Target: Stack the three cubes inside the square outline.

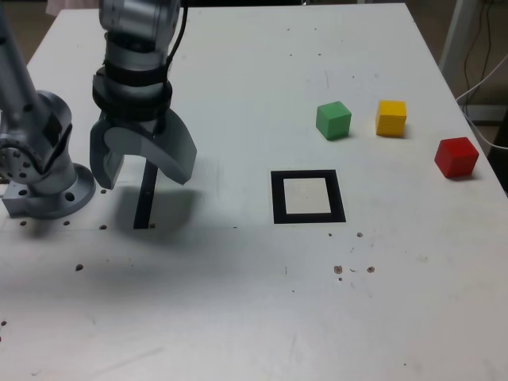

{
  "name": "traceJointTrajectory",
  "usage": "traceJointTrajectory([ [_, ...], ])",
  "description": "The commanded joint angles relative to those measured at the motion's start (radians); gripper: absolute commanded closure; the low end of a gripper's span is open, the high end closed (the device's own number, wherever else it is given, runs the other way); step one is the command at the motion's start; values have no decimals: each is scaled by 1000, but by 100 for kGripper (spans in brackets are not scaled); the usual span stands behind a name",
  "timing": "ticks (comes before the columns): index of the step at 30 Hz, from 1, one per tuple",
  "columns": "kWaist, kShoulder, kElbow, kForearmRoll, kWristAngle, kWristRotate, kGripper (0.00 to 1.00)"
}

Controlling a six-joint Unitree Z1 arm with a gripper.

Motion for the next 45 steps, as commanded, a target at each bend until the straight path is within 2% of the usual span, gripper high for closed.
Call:
traceJointTrajectory([
  [1, 2, -3, -1, 3, -3, 2, 1],
  [22, 2, 33, -52, -20, 0, 3, 1],
  [45, 68, 198, -422, 35, 16, 62, 0],
])
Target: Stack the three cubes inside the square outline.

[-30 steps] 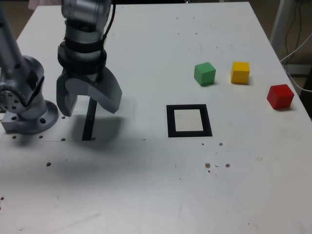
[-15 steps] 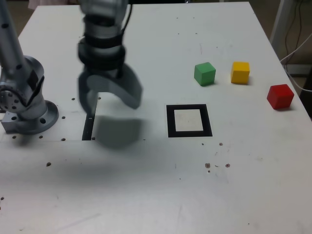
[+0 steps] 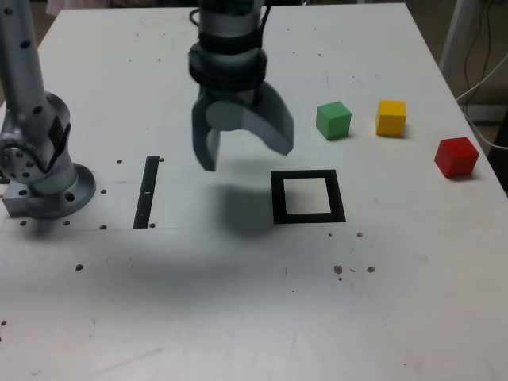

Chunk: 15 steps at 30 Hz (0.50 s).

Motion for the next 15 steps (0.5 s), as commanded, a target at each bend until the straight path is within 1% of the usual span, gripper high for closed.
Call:
traceJointTrajectory([
  [1, 7, 20, -39, 12, 3, 3, 0],
  [6, 16, 74, -140, 40, 5, 15, 0],
  [15, 31, 199, -352, 119, 11, 36, 0],
])
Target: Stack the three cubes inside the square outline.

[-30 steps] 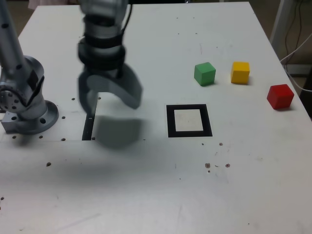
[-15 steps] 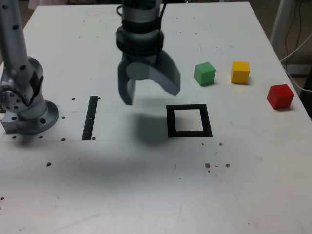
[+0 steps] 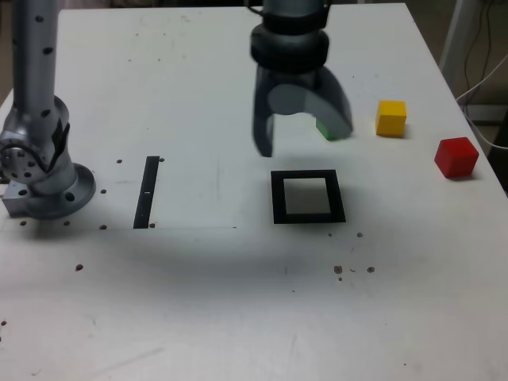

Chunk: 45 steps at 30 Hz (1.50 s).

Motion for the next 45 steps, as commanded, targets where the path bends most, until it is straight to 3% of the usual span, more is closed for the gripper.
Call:
traceJointTrajectory([
  [1, 5, 42, -66, 22, 3, 6, 0],
  [19, 8, 311, -537, 170, 24, 11, 0],
  [30, 9, 497, -833, 208, 31, 0, 0],
  [45, 30, 637, -998, 205, 40, -18, 0],
])
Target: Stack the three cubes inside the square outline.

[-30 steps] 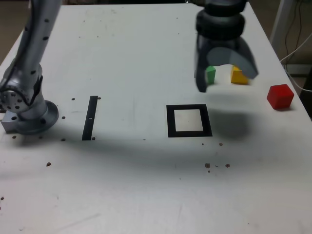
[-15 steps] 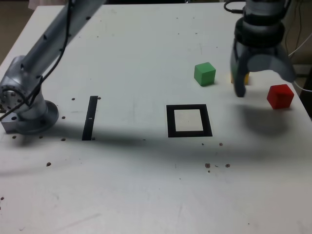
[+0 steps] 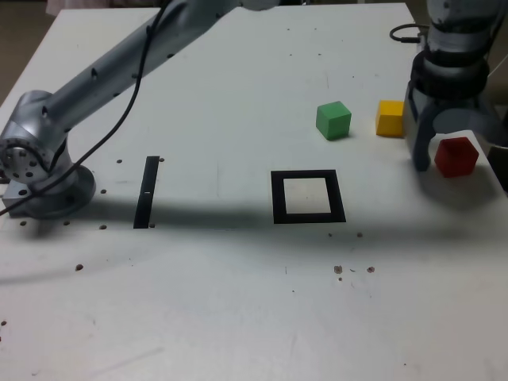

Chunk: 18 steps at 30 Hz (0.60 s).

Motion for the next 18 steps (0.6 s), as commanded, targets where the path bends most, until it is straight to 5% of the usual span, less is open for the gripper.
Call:
traceJointTrajectory([
  [1, 2, 20, -16, -4, -1, -8, 0],
  [11, 3, 55, -44, -4, 7, -61, 8],
  [18, 1, 57, -54, 22, 27, -93, 27],
])
